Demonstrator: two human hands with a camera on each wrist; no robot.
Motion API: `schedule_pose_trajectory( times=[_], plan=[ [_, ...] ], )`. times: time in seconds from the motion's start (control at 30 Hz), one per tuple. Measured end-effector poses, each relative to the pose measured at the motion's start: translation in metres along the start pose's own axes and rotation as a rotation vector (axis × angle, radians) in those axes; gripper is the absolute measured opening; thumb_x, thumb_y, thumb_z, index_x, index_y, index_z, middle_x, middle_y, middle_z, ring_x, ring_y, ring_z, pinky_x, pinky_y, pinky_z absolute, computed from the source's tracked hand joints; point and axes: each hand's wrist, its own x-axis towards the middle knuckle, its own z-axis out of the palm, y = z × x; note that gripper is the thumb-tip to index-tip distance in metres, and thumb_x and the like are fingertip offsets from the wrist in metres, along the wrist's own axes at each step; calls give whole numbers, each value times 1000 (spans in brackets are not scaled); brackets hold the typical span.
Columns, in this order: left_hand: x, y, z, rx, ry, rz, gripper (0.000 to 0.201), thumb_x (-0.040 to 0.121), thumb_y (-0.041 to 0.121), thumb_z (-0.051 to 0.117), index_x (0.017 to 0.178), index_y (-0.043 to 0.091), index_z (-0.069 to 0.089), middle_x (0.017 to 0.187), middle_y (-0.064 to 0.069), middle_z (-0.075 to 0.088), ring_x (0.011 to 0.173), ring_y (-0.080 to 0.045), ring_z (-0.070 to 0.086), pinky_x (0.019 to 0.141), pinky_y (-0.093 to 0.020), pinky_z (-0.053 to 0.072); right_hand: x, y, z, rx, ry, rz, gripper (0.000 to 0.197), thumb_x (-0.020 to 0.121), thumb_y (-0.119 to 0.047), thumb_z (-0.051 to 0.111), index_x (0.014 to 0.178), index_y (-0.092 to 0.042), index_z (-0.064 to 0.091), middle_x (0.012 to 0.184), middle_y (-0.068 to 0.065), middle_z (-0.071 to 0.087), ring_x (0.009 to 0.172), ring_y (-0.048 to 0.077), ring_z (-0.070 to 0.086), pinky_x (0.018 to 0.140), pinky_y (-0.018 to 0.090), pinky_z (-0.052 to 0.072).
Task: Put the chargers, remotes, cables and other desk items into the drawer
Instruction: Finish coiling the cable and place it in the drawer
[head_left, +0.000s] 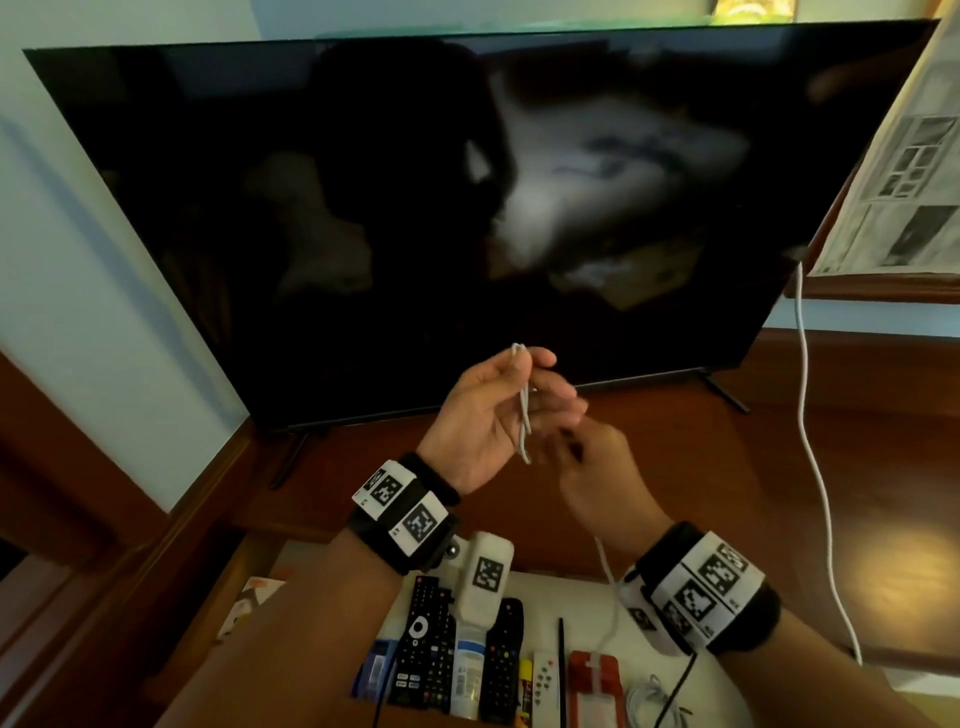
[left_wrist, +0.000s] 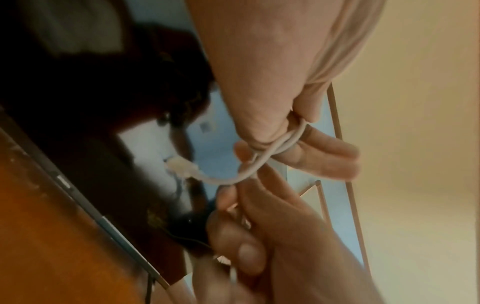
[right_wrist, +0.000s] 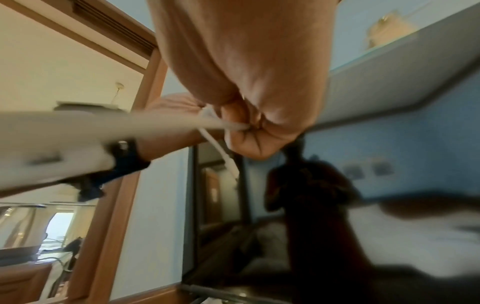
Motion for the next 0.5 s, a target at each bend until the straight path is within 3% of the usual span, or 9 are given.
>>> schedule_pose_trajectory(
  times=[0.07,0.17,0.23,0.3,0.4,0.5],
  plan=[
    [6,-2,-4,87,76,61,21,109,12,39,115,-1,56,95,-22,73,101,-39,74,93,-45,59,-7,1,9,-36,-83,65,18,103,-9,50,98,-19,64,76,5,66,50,6,49,47,21,41],
    [13,-8,-18,604,179,144,14,107,8,48,109,-2,58,98,-22,75,100,-33,75,97,-44,58,-15,2,17,-52,-157,68,16,104,-17,51,101,-19,66,68,3,60,49,7,43,47,26,37],
    [12,-13,-24,991,129,120,14,106,13,53,100,4,62,91,-12,75,88,-22,75,85,-46,62,-17,3,18,-93,-149,10,14,103,-16,53,97,-18,65,63,4,56,46,16,38,45,36,34],
    [9,-16,-28,1241,17,31,18,106,20,53,93,11,62,78,-6,68,69,-18,69,67,-51,58,-15,4,13,-122,-100,-29,14,100,-14,54,92,-19,65,59,0,53,44,21,37,44,40,32],
    [2,-12,-32,1292,-76,-82,43,110,36,42,80,10,59,62,-9,63,55,-20,61,68,-50,55,-12,1,4,-150,-2,-50,13,96,-24,64,84,-27,65,59,-6,56,44,13,41,42,34,35],
    [-7,-6,-27,1186,-144,-245,66,112,44,25,76,-3,55,49,-6,55,45,-22,48,64,-38,48,-10,1,-3,-146,135,-70,19,86,-34,78,79,-27,62,61,-5,59,47,13,46,44,31,40]
  ],
)
